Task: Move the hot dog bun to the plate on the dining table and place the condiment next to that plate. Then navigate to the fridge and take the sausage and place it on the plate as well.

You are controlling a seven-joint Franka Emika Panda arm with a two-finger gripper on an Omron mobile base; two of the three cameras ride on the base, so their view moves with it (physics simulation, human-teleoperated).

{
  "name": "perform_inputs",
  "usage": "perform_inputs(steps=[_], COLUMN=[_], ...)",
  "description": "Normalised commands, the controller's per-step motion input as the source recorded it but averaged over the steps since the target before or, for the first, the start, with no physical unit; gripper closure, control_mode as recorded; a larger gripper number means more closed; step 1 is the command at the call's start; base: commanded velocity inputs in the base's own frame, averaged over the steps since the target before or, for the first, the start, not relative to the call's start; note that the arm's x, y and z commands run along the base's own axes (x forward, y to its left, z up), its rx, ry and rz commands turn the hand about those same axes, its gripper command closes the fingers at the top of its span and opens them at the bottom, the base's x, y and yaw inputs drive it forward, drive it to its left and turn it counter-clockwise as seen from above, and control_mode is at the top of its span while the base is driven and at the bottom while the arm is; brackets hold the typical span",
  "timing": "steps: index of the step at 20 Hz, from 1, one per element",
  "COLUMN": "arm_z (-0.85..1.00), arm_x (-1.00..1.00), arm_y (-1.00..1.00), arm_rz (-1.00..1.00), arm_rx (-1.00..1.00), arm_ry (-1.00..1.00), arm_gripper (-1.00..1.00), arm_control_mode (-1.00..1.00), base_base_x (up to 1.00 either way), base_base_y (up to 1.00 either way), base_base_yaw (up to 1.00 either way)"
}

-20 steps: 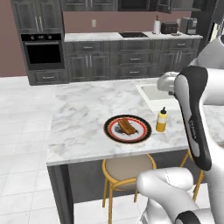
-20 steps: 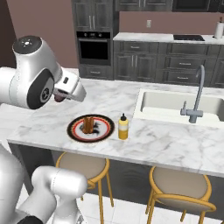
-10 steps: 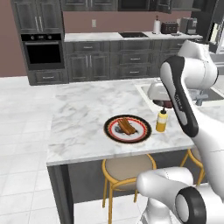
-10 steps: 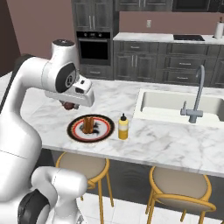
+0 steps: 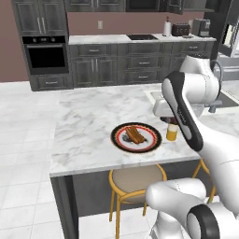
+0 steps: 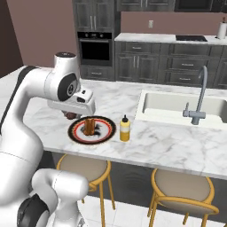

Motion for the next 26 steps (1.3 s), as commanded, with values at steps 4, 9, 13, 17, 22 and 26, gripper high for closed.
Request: perform_inputs(steps=[4,9,13,17,22,26], arm_z=[-0.2,-0.25,-0.26,-0.3,-0.32,-0.31], arm_x=[0.3,0.44,0.5,0.46,0.29,0.3], arm_y=[0.0,0.0,0.0,0.0,0.0,0.0], arm_rz=[-0.03,-0.03,-0.02,0.0,0.0,0.0], arm_rx=[-0.02,0.0,0.0,0.0,0.0,0.0], arm_ry=[0.0,0.0,0.0,0.0,0.0,0.0], arm_gripper=[1.0,1.0,1.0,1.0,1.0,1.0], arm_control_mode=[-1.0,-1.0,-1.0,-1.0,-1.0,-1.0], base_base_x=[0.0,0.0,0.0,0.0,0.0,0.0], base_base_y=[0.0,0.0,0.0,0.0,0.0,0.0], base_base_yaw=[0.0,0.0,0.0,0.0,0.0,0.0])
